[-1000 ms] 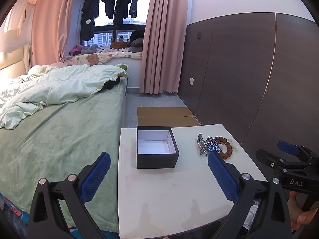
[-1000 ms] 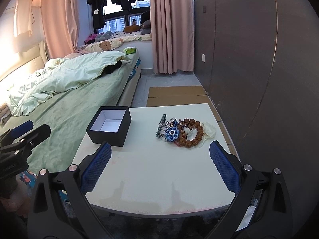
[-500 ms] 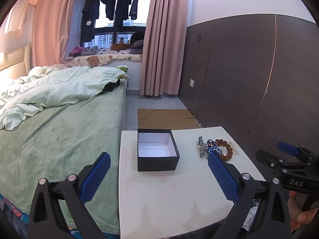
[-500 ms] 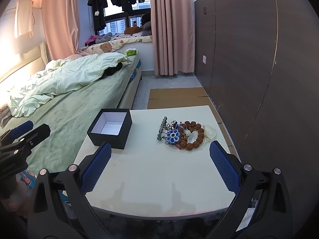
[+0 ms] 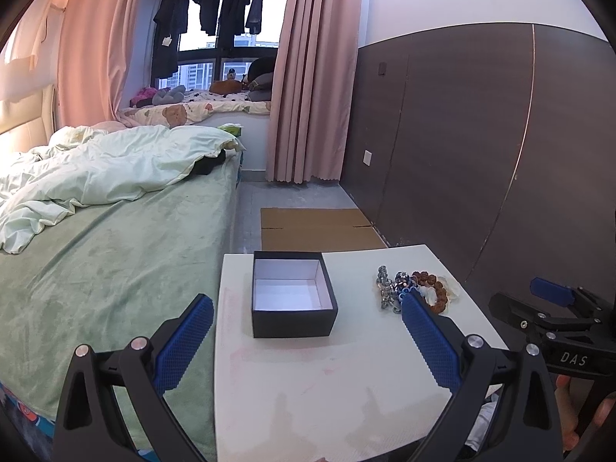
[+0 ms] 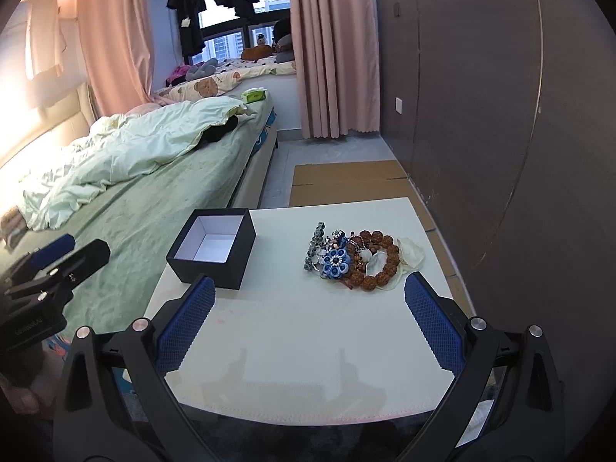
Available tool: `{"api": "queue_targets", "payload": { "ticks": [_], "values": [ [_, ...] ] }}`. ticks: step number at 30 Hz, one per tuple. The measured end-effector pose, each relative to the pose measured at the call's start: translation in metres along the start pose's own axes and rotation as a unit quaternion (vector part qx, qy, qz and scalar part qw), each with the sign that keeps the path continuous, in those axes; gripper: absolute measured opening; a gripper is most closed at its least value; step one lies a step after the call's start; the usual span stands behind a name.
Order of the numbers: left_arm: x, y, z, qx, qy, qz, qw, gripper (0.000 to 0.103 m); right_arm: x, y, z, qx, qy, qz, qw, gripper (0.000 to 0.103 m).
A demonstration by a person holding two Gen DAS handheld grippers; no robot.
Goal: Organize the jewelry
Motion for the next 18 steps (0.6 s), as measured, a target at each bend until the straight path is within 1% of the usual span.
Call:
{"api": "queue_targets", "payload": {
  "ticks": [6,8,9,10,13,14,15,16,17,18],
  "values": [
    [0.020,0.017,-0.004,0.001,-0.004,0.016,0.9999,0.095,0.011,0.027,-0.005,0.045,-0.006,-0.006,0.999,0.099],
    [0.029,0.024,-0.006,0.002,-0.008,0.029,0.9995,0.095,0.016,0.037,-0.007,0.057,-0.007,-0.004,0.998,0.099],
    [0.033,0.028,-0.007,0.002,-0.009,0.036,0.9993,0.093,0.019,0.042,-0.008,0.064,-0.009,-0.003,0.998,0.099],
    [0.037,0.029,-0.008,0.002,-0.011,0.039,0.9992,0.088,0.023,0.047,-0.009,0.070,-0.011,-0.003,0.997,0.099],
    [0.050,0.040,-0.009,-0.002,-0.021,0.059,0.9980,0.081,0.034,0.063,-0.006,0.101,-0.023,-0.002,0.995,0.098],
    [0.053,0.043,-0.009,-0.005,-0.025,0.066,0.9975,0.079,0.038,0.068,-0.005,0.115,-0.027,-0.006,0.993,0.096],
    [0.056,0.045,-0.009,-0.006,-0.028,0.071,0.9971,0.075,0.040,0.072,-0.003,0.125,-0.030,-0.009,0.992,0.093],
    [0.060,0.049,-0.008,-0.006,-0.031,0.076,0.9966,0.071,0.045,0.078,-0.001,0.145,-0.037,-0.017,0.989,0.082],
    [0.064,0.053,-0.008,-0.006,-0.035,0.081,0.9961,0.070,0.049,0.082,0.002,0.159,-0.044,-0.023,0.986,0.074],
    [0.068,0.057,-0.007,-0.006,-0.038,0.085,0.9956,0.066,0.052,0.086,0.003,0.170,-0.049,-0.027,0.984,0.071]
  ]
}}
Point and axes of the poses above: each gripper's, at about its wrist camera, not at the fingertips, and x roughly the way its jaws point, y to its right, z to its underside, the point moved 10 cm from there along x, roughly the way its jaws point, and after that the axes turned 9 degrees about -z, right-handed, at the moved point
